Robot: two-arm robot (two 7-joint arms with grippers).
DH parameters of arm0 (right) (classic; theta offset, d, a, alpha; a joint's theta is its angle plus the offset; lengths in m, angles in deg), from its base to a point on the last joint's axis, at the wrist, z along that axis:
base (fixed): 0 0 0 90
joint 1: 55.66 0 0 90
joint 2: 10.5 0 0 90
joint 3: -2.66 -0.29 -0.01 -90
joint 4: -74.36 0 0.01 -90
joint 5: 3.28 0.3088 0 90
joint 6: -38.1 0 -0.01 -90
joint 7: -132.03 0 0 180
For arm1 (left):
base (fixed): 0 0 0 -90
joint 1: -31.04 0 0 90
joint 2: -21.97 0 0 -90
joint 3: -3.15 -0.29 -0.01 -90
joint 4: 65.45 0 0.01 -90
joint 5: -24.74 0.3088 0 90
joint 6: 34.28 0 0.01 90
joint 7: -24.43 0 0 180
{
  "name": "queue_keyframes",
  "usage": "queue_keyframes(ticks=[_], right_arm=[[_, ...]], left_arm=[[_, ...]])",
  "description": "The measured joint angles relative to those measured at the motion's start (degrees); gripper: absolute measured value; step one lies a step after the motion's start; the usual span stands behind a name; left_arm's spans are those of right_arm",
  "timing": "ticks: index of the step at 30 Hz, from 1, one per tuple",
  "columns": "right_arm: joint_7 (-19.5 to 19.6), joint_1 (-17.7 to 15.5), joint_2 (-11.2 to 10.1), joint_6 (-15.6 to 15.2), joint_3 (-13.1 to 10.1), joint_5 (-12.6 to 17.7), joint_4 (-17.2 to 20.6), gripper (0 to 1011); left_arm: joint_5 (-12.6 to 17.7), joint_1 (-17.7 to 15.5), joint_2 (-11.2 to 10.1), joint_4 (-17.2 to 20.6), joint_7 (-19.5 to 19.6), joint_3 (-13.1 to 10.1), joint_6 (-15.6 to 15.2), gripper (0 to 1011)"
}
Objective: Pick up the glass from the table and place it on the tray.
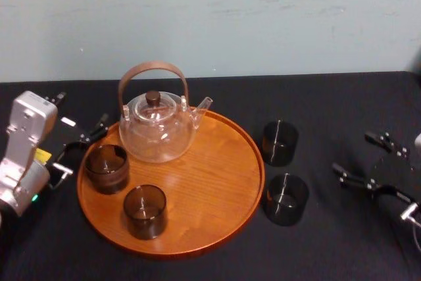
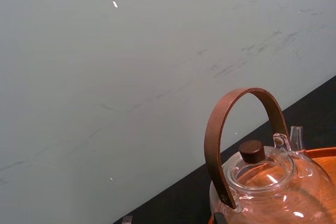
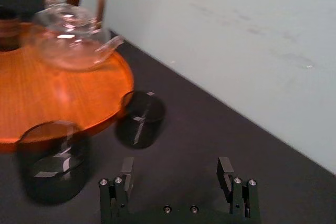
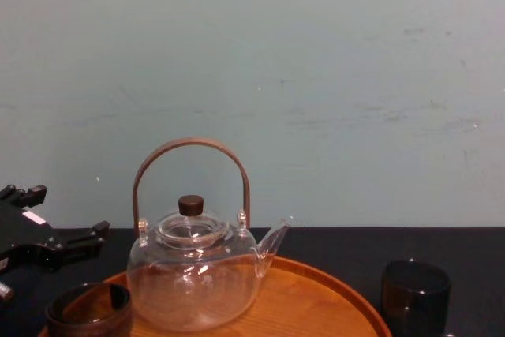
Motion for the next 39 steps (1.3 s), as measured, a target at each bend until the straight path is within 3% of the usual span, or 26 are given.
queue_keyframes(ticks=[6, 16, 25, 39], right_arm=[[-4.3, -2.6, -2.6, -0.8, -0.4, 0.9, 2.1, 1002], [-7.8, -4.3, -4.1, -4.6, -0.5, 0.9, 4.6, 1002], [-10.6, -3.9, -3.2, -8.2, 0.0, 0.9, 5.8, 1002], [-14.7, -3.2, -0.4, -11.0, 0.5, 1.6, 6.8, 1002]], left_arm=[[0.0, 0.0, 0.0, 0.0, 0.0, 0.0, 0.0, 1001], [0.0, 0.0, 0.0, 0.0, 0.0, 0.0, 0.0, 1002], [0.0, 0.0, 0.0, 0.0, 0.0, 0.0, 0.0, 1001], [0.0, 0.0, 0.0, 0.0, 0.0, 0.0, 0.0, 1002]])
